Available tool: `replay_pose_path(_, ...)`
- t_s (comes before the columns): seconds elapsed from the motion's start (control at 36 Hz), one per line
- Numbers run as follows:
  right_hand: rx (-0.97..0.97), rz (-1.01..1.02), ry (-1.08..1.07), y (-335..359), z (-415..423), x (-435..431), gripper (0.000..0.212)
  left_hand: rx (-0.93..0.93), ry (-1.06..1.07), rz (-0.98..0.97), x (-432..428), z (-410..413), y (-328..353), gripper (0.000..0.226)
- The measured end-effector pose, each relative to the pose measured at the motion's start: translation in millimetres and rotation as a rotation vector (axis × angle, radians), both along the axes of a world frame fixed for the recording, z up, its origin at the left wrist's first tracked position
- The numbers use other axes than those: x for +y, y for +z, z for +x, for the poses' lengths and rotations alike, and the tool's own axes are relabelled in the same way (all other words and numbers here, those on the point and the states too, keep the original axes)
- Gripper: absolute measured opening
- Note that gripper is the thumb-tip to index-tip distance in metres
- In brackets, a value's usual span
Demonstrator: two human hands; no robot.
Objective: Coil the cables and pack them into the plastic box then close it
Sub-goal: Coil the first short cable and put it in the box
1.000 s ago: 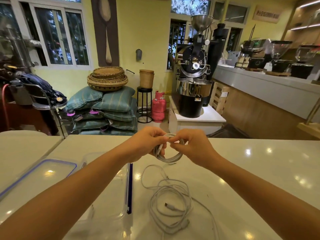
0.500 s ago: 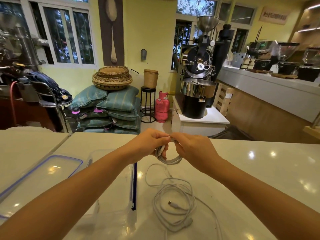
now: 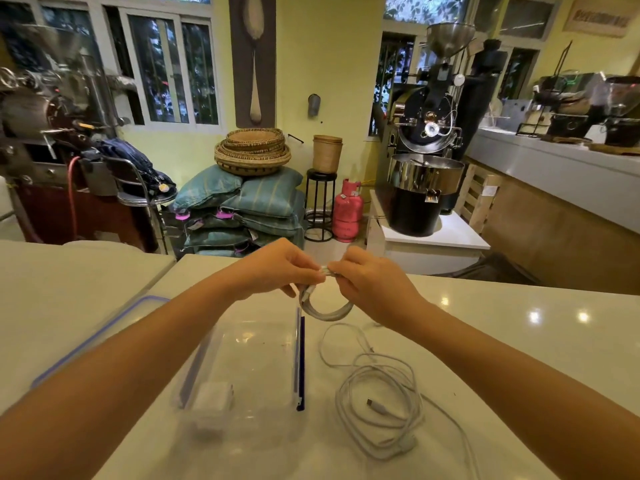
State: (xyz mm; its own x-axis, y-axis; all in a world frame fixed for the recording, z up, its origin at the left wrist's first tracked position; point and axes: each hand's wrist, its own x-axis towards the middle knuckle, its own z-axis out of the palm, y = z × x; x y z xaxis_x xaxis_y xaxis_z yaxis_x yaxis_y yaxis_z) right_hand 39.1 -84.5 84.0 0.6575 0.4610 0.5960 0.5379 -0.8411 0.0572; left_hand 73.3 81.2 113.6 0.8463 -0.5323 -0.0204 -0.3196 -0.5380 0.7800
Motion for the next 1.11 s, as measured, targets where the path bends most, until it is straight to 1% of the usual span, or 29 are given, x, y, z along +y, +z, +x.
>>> replay_pose_path(0.11,0.128,0.032,-0.01,2,6,22,0.024,-0.087,0.01,0.177,16,5,5,0.017)
replay_pose_path(0.22,0.287,0.055,-0.039,-3,15,46,0.024,-0.14,0.038,0.379,30,11,0,0.018)
replay_pose_path(0.33,0.447,-0.002,-0.101,-17,29,74,0.023,-0.158,0.069,0.583,42,21,-18,0.02)
replay_pose_path(0.47,0.528,-0.073,-0.168,-44,51,102,0.023,-0.193,0.158,0.806,52,31,-48,0.022)
replay_pose_path(0.58,0.549,-0.12,-0.175,-58,66,111,0.023,-0.224,0.203,0.896,55,36,-65,0.022)
replay_pose_path(0.72,0.627,-0.129,-0.208,-74,78,119,0.026,-0.247,0.191,1.02,49,41,-79,0.023)
replay_pose_path(0.86,0.714,-0.055,-0.253,-80,87,127,0.024,-0.321,0.205,1.089,48,47,-84,0.024)
replay_pose_path(1.11,0.753,0.065,-0.298,-93,91,136,0.021,-0.429,0.234,1.18,49,52,-101,0.021)
